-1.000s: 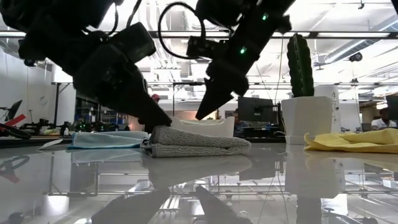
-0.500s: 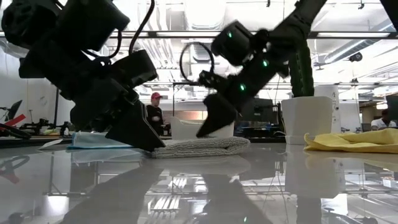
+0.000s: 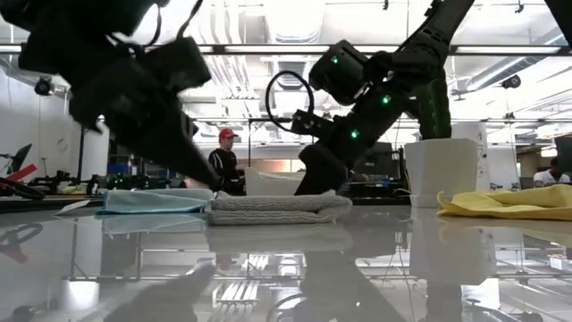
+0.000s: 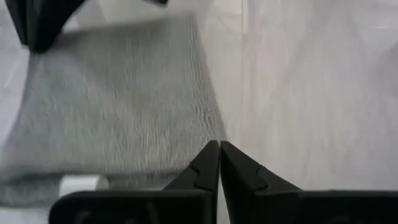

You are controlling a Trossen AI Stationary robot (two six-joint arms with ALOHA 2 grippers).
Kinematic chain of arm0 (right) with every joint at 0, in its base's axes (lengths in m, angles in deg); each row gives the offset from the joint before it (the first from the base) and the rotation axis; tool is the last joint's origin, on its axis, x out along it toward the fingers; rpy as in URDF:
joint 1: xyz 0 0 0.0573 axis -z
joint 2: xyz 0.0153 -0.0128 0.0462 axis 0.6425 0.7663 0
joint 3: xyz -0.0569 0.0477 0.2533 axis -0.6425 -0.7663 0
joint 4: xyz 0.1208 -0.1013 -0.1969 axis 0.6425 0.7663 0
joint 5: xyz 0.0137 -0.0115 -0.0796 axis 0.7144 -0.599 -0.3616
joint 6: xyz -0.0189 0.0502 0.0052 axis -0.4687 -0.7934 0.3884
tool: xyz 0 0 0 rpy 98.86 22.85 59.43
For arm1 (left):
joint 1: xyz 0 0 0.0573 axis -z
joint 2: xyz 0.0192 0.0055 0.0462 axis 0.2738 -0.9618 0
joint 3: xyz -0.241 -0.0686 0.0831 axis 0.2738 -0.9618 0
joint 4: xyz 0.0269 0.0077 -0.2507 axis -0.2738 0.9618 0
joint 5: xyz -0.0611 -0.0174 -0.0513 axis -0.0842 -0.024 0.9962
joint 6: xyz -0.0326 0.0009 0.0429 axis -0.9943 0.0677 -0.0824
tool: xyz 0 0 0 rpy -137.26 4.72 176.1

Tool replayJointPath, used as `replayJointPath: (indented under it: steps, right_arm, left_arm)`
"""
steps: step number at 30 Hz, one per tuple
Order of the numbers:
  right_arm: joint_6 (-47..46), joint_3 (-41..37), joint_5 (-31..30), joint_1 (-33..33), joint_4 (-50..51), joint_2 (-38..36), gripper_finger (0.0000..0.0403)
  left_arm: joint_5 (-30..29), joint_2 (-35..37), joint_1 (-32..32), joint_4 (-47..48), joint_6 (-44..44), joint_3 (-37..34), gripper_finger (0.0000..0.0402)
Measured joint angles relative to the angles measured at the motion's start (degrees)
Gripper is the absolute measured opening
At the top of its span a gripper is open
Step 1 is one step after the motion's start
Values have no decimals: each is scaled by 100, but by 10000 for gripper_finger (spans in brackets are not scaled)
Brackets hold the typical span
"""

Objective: Fold microfiber towels
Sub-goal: Fold the gray cloth

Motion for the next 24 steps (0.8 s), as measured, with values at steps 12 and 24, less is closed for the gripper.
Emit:
replayJointPath:
  steps: [12, 24]
  right_arm:
    - [25, 63, 17, -246, 743, -688, 12]
    - [-53, -344, 1034, -574, 2154, -2118, 14]
  left_arm:
    - [-1677, -181, -397, -27, 536, -43, 0]
    - [-1640, -675, -678, 43, 415, -48, 0]
